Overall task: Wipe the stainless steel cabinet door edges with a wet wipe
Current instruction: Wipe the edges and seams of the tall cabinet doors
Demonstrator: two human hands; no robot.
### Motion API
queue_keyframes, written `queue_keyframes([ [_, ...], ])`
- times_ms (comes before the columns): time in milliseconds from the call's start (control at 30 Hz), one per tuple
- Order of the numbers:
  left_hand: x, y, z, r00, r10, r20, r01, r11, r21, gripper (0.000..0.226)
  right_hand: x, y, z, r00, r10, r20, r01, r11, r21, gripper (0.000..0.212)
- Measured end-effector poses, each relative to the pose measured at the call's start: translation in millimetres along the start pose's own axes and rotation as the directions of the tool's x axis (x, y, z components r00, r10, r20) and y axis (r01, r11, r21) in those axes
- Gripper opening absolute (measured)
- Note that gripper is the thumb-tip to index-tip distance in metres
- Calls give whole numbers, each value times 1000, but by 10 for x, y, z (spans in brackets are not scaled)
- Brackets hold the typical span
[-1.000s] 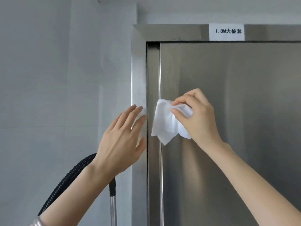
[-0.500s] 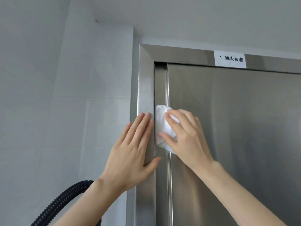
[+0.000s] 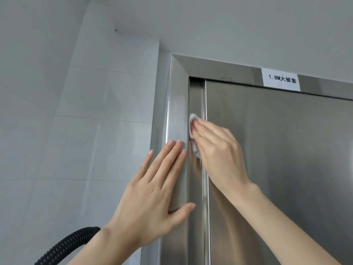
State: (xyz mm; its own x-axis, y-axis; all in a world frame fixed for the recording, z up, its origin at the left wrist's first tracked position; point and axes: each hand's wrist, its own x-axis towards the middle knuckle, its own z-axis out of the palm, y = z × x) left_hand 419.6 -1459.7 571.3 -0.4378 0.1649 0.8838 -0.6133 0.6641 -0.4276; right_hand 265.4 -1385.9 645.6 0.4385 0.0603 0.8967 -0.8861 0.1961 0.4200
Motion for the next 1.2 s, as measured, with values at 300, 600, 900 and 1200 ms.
queue_keyframes([
  [300, -3, -33, 12, 999, 37, -27, -36, 998, 52, 86, 909, 406, 61, 980, 20, 200, -7, 998, -64, 24],
  [600, -43, -10, -57, 999, 42, 14, -43, 994, 102, 82, 718, 316, -32, 983, 51, 175, -55, 998, 17, 25],
  [900, -185, 111, 9, 996, 81, -32, -76, 989, 129, 72, -127, 10, -148, 998, -43, 40, 36, 987, 157, 19],
  [1200, -355, 115, 18, 991, 126, -48, -121, 989, 90, 62, -92, -27, -216, 972, 34, 233, -65, 990, 128, 30],
])
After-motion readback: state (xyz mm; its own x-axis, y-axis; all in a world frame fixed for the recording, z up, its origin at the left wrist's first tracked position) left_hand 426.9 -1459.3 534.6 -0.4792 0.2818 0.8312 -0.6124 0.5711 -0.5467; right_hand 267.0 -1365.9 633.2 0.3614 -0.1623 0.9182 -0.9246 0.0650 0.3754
